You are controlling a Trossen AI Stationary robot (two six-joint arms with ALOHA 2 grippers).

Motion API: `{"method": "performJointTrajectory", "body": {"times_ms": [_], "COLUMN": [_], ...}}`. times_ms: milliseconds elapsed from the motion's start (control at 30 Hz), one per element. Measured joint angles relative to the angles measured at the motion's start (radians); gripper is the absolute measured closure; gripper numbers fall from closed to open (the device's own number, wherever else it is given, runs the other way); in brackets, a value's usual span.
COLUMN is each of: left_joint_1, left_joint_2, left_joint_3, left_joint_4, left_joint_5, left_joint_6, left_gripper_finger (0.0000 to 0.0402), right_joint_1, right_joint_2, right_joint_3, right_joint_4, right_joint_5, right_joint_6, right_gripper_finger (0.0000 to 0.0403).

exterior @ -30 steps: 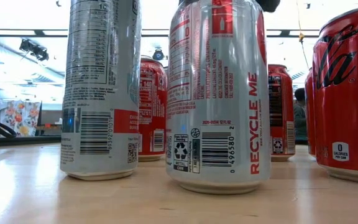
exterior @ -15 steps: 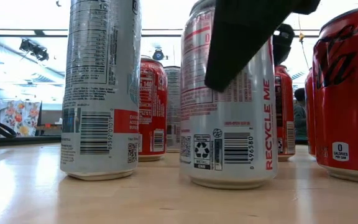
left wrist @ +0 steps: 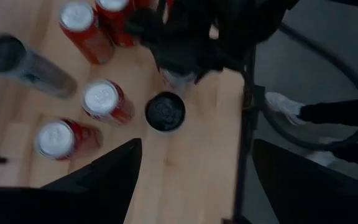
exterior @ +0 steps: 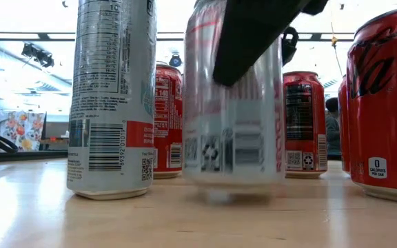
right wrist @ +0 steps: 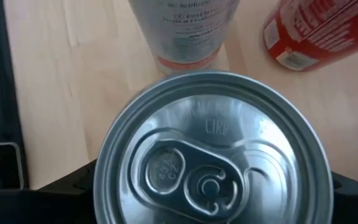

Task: Place canned beverage on shelf
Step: Put the silver soda can aligned with the other silver soda can on the shelf

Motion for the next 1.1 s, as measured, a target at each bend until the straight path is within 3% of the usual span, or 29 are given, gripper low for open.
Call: {"method": "performJointTrajectory", "body": {"times_ms": [367,800,933,1100], "left_joint_1": [0.088,0.314,0.419,0.541], "left_joint_2": [0.000,0.000,0.000,0.000], "left_joint_3": [0.000,0.000,0.000,0.000], "left_joint_4": [0.174,0.276,0.311,0.313], "left_joint_5": [0.096,0.114,0.199,0.202], "left_joint_6": [0.123,0.316,0.334,0.364], "left_gripper_finger": [0.0086,0.0086,0.0092,0.0094], "right_joint_1": [0.010,-0.035,-0.058,-0.137], "right_joint_2": [-0.260,-0.509,-0.565,-0.607], "right_joint_3": [-0.001,0.001,0.001,0.001], "right_joint_4": [-0.073,-0.298,-0.331,-0.343], "right_joint_5": [-0.024,0.005,0.036,0.024], "right_joint_6": [-0.214,-0.315,-0.397,-0.541], "right_gripper_finger": [0.0089,0.0087,0.0086,0.0086]}}
